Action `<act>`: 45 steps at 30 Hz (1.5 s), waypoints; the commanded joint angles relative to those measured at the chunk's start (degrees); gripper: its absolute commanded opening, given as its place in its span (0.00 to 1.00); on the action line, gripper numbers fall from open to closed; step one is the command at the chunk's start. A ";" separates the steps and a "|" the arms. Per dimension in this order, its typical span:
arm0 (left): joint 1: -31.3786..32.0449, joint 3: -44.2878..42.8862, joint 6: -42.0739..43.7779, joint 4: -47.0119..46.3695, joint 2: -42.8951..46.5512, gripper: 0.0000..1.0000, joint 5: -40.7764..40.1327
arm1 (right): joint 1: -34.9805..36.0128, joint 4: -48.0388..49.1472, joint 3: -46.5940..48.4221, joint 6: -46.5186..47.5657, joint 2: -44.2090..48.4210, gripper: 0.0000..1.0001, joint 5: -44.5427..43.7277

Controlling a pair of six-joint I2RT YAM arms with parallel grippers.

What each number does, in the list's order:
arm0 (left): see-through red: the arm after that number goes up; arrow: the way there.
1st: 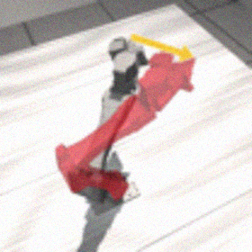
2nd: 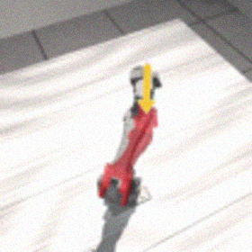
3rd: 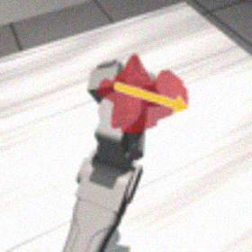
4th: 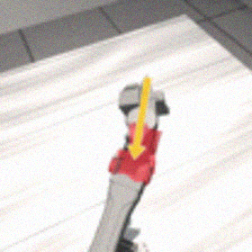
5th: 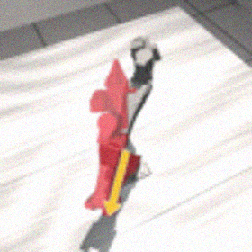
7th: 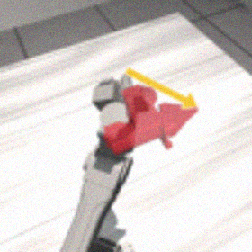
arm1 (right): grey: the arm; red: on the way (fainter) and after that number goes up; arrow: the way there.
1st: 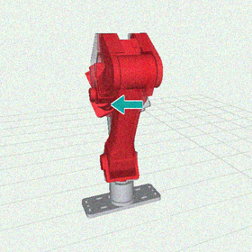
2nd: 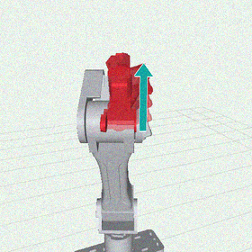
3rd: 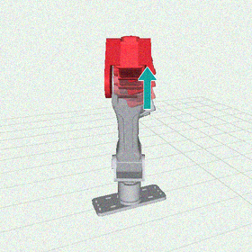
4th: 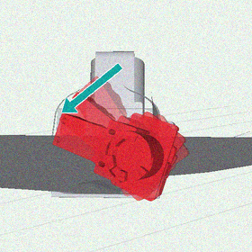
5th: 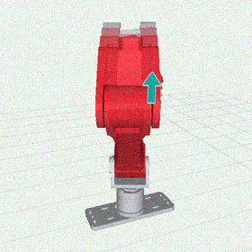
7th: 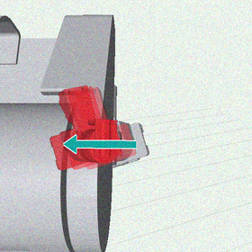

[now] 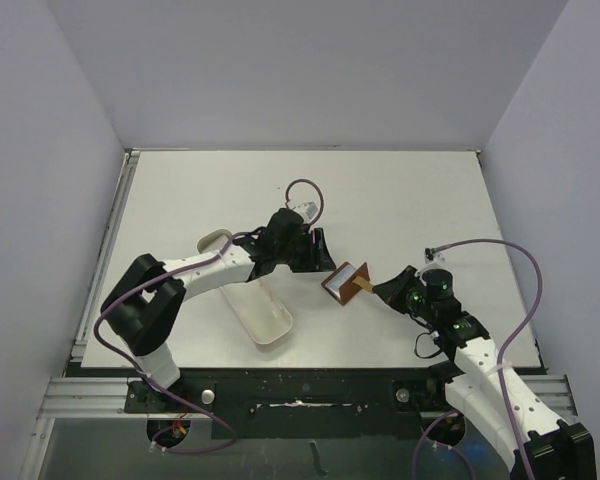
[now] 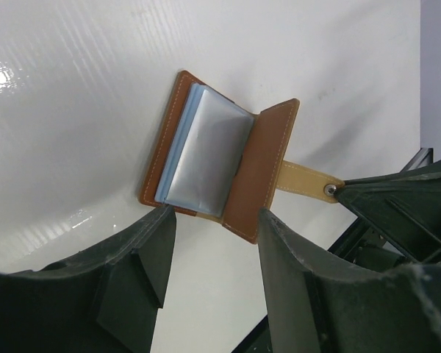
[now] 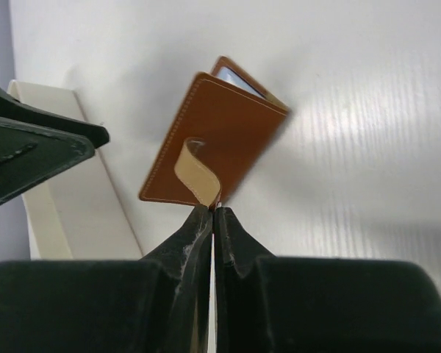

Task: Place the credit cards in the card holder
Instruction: Open the card holder at the center of the board.

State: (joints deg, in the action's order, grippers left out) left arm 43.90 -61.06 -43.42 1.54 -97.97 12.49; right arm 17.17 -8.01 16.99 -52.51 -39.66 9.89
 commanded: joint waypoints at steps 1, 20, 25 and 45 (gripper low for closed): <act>1.16 -5.08 3.10 -0.19 -2.00 0.46 1.48 | -0.53 -5.70 -0.92 1.29 1.72 0.00 -4.20; 1.98 -9.18 7.83 4.03 -8.27 0.46 1.10 | -0.69 -13.00 -0.54 0.30 3.75 0.00 -8.55; 2.07 -9.78 8.58 3.63 -10.04 0.46 2.14 | -0.66 -12.86 -0.38 0.30 4.15 0.00 -8.73; 1.48 -6.69 5.00 -2.31 -7.25 0.00 9.07 | -0.74 -13.36 1.56 2.24 1.79 0.08 -7.11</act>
State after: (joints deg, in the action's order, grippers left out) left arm 45.69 -68.14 -36.77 4.40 -109.21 18.46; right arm 16.84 -21.69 15.88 -52.03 -36.93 1.78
